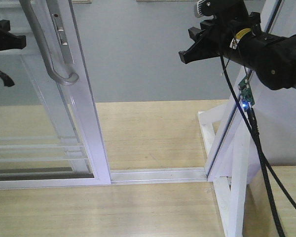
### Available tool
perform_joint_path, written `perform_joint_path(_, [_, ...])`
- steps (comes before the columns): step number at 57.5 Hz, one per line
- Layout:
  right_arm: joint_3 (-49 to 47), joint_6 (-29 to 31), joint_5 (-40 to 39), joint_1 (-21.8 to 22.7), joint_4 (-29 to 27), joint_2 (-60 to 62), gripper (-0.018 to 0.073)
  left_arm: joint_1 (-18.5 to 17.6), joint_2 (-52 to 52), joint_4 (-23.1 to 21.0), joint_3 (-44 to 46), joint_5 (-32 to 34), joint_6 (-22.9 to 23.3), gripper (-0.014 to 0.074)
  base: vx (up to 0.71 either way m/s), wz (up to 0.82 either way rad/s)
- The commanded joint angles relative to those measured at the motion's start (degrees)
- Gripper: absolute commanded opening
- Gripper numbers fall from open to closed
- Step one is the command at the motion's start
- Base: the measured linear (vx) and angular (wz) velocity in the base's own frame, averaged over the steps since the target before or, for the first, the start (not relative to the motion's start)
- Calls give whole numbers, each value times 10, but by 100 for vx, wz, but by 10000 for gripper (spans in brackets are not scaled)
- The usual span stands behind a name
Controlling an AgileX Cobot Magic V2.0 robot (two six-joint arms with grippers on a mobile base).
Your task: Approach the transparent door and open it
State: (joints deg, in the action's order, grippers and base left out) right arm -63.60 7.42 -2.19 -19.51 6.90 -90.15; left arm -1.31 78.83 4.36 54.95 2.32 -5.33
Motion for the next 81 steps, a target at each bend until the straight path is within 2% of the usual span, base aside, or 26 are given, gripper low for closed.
perform_joint_path(1, [-17, -10, 11, 4, -2, 56, 220, 2, -73, 2, -34, 39, -2, 202, 0, 0])
perform_joint_path(8, [-17, -35, 74, 4, -2, 103, 151, 1, -146, 2, -106, 39, -3, 139, 0, 0])
perform_joint_path(13, [-14, -38, 109, 4, 0, 143, 62, 1, -202, 2, -162, 39, -2, 67, 0, 0])
perform_joint_path(17, [17, -38, 103, 4, 0, 187, -17, 1, -248, 2, -205, 39, -2, 2, 0, 0])
perform_joint_path(25, [121, -40, 66, 4, 0, 286, -5, 1, -324, 2, -265, 26, 2, -9, 0, 0])
perform_joint_path(31, [210, -41, 37, 4, 0, 375, -5, 0, -380, -8, -296, -14, 2, -8, 0, 0])
perform_joint_path(40, [328, -56, 36, 4, -1, 526, -5, -15, -449, -61, -340, -78, 0, -8, 0, 0])
perform_joint_path(54, [466, -68, 51, 4, 1, 709, -5, -62, -519, -126, -390, -112, -3, -8, 0, 0])
perform_joint_path(61, [496, -66, 41, 4, 5, 746, -4, -78, -536, -159, -392, -114, -3, -8, 0, 0])
perform_joint_path(81, [496, -74, 66, 4, -1, 746, -4, -86, -539, -158, -392, -101, -2, -8, 0, 0])
